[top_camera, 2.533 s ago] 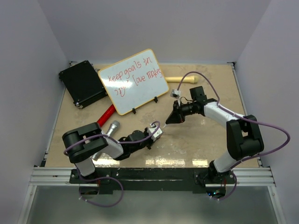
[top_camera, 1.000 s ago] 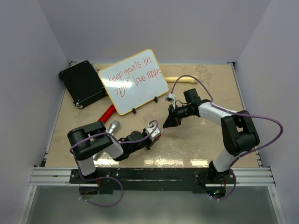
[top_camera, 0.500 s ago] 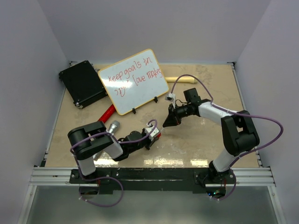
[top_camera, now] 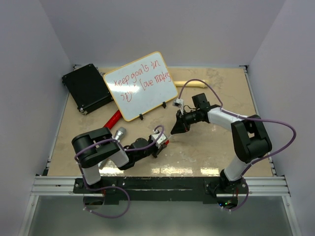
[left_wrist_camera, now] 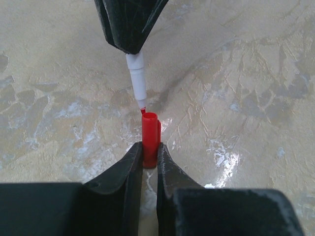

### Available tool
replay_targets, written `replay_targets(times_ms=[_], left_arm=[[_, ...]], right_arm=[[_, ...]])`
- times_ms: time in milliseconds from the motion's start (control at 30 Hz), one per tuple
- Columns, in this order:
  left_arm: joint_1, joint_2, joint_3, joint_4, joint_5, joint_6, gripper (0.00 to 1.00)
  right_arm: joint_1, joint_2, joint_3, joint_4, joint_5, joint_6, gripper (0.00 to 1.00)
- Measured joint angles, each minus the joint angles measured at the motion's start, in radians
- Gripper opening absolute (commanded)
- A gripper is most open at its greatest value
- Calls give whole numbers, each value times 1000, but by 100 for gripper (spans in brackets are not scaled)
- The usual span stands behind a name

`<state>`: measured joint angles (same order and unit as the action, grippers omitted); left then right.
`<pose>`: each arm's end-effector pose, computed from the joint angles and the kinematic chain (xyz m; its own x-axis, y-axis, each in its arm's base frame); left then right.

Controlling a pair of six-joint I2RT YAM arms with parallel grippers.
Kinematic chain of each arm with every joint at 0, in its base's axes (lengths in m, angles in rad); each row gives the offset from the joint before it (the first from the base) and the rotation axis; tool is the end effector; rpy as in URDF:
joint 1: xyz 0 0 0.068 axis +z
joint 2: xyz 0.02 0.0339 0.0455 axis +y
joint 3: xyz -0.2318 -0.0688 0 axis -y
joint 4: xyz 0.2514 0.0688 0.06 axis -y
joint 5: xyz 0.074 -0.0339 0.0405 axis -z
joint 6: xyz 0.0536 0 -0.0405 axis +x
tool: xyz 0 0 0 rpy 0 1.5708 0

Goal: Write a sentence on the whiteboard
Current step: Close the whiteboard marker at the center of the board.

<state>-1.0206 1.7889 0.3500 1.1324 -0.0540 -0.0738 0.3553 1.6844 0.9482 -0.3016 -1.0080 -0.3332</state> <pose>0.1511 -0.2408 0.0600 -0.2181 0.2148 -0.9520 0.8104 0.5834 -0.0541 0.2889 0.1556 0.1311 -0.5706 -0.3979 -0.7184 -0.8203 0.2334 0.5222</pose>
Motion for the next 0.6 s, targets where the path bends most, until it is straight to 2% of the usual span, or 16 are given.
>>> replay_targets(times_ms=[600], left_arm=[[11, 14, -14, 42, 16, -22, 0]], right_arm=[[-1, -37, 0, 4, -8, 0, 0]])
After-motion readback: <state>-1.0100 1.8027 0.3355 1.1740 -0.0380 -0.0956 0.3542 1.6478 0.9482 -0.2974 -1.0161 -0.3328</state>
